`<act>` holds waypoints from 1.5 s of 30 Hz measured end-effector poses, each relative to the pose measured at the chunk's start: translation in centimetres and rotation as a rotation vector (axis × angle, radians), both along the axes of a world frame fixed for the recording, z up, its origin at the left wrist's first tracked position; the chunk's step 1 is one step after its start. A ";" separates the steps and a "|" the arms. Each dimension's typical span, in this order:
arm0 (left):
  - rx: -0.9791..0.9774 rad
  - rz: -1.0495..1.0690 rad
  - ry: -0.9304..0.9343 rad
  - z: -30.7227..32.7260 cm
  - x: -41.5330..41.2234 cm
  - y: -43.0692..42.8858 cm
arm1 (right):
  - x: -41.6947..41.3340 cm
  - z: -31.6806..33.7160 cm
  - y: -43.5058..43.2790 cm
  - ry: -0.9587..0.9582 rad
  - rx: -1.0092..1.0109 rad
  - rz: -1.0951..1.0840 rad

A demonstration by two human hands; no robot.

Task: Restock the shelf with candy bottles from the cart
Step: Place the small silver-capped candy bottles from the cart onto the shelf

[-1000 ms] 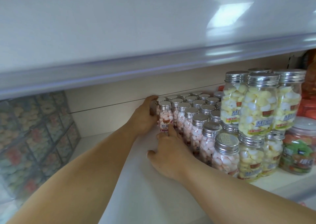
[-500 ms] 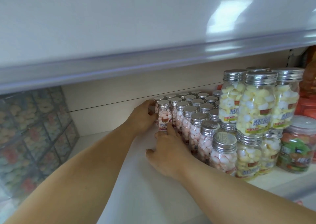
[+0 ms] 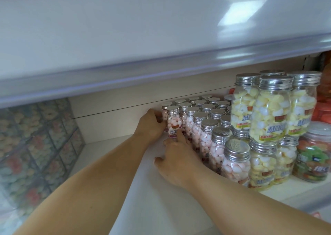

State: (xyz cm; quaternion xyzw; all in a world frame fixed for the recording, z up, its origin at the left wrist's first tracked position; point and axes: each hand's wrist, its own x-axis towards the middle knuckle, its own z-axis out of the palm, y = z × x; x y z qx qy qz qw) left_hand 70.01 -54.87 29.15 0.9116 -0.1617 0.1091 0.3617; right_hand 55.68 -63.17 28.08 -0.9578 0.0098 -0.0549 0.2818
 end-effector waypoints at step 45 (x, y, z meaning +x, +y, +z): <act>0.104 0.141 0.466 -17.0 -47.2 8.7 | -32.9 -18.7 -3.7 0.316 0.025 0.421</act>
